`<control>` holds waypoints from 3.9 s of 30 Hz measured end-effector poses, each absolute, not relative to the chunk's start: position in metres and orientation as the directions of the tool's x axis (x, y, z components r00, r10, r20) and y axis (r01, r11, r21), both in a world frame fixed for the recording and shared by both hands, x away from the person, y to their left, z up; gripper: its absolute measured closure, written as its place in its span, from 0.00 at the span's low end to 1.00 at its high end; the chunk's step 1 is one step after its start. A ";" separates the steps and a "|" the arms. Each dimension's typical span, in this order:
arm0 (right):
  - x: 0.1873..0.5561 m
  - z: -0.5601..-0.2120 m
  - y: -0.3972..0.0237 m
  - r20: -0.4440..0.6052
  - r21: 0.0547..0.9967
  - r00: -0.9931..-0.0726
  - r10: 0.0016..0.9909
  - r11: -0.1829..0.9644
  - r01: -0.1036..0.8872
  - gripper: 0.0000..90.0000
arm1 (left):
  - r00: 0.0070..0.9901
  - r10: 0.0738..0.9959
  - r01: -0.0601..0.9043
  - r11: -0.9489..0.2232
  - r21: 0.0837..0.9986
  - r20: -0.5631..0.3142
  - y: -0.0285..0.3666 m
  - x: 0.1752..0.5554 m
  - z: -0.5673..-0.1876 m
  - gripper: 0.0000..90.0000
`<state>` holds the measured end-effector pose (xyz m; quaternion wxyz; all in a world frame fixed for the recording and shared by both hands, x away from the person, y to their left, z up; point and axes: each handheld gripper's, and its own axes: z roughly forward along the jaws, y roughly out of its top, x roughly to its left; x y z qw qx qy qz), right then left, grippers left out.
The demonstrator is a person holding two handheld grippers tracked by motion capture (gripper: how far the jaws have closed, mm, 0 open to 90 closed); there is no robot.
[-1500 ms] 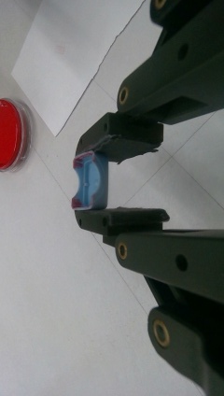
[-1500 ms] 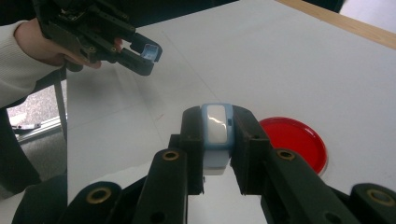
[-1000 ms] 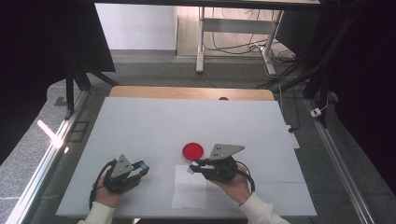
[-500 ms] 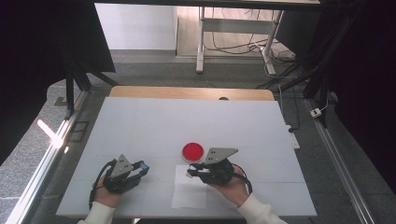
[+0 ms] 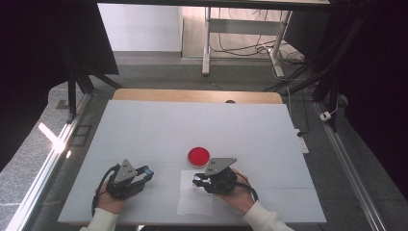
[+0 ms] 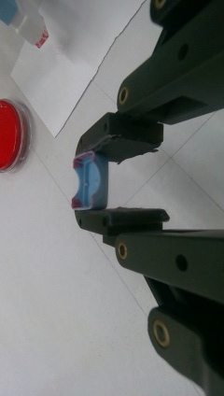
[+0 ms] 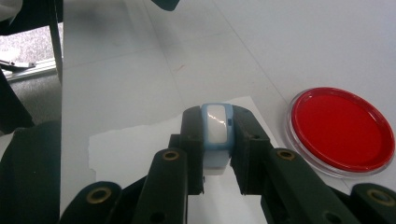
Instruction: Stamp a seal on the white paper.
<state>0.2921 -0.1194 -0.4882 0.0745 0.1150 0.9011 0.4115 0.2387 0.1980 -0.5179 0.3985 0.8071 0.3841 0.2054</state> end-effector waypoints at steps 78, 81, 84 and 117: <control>0.298 -0.504 -0.109 -0.068 0.670 -0.968 0.241 0.730 0.135 0.84 | 0.623 0.781 0.460 -0.393 0.796 0.026 0.197 0.239 -0.519 0.72; 0.297 -0.503 -0.109 -0.068 0.661 -0.969 0.239 0.738 0.136 0.84 | 0.624 0.781 0.459 -0.394 0.796 0.027 0.197 0.239 -0.519 0.72; 0.297 -0.503 -0.107 -0.073 0.658 -0.967 0.242 0.740 0.136 0.84 | 0.625 0.780 0.458 -0.396 0.796 0.028 0.197 0.239 -0.519 0.72; 0.298 -0.504 -0.107 -0.067 0.654 -0.968 0.243 0.743 0.141 0.84 | 0.623 0.781 0.460 -0.395 0.795 0.027 0.197 0.238 -0.519 0.72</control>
